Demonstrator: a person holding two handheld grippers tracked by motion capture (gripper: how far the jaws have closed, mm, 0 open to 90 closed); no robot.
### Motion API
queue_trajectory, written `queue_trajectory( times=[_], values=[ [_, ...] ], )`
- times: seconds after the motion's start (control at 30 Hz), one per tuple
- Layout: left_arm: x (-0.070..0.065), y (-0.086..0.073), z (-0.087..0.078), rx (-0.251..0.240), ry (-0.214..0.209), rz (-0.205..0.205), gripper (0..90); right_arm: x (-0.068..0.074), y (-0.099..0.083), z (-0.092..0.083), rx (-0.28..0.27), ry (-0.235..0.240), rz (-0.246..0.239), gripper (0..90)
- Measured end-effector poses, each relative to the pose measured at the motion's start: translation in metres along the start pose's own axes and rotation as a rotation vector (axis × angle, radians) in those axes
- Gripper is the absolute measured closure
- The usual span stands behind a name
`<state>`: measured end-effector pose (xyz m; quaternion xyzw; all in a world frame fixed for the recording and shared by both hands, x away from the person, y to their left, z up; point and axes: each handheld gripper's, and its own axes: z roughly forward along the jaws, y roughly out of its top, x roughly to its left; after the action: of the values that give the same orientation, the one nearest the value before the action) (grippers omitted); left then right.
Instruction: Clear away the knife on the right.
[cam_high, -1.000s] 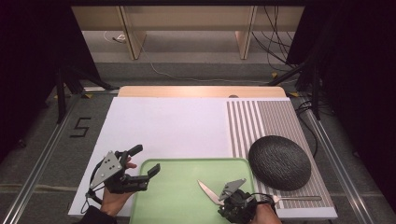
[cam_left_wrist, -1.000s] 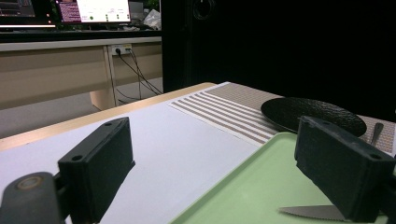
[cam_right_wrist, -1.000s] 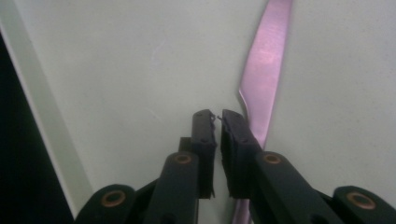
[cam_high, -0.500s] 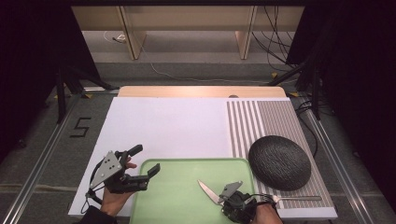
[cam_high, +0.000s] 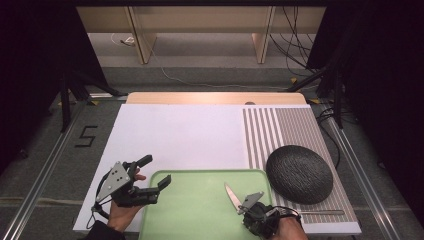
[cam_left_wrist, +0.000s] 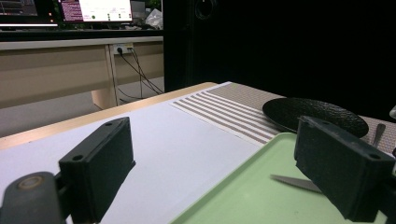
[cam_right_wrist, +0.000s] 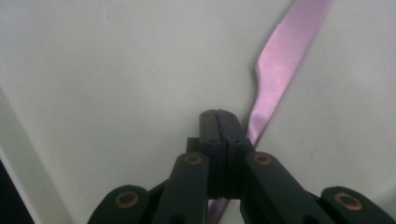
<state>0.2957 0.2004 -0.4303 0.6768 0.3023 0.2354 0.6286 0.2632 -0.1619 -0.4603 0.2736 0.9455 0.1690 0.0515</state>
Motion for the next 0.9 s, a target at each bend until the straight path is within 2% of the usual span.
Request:
queue_trajectory(
  times=[0.2, 0.4, 0.73, 0.9],
  values=[
    [0.000, 0.000, 0.000, 0.001, 0.001, 0.001, 11.5, -0.007, -0.004, -0.002, 0.014, -0.006, 0.015, 90.0],
    [0.000, 0.000, 0.000, 0.001, 0.001, 0.001, 11.5, -0.013, -0.008, -0.004, 0.030, 0.013, 0.024, 90.0],
    [0.000, 0.000, 0.000, 0.000, 0.000, 0.002, 11.5, -0.026, -0.018, -0.009, 0.044, 0.029, 0.075, 90.0],
    [0.000, 0.000, 0.000, 0.000, 0.000, 0.002, 11.5, -0.030, -0.021, -0.011, 0.053, 0.037, 0.082, 90.0]
  ],
)
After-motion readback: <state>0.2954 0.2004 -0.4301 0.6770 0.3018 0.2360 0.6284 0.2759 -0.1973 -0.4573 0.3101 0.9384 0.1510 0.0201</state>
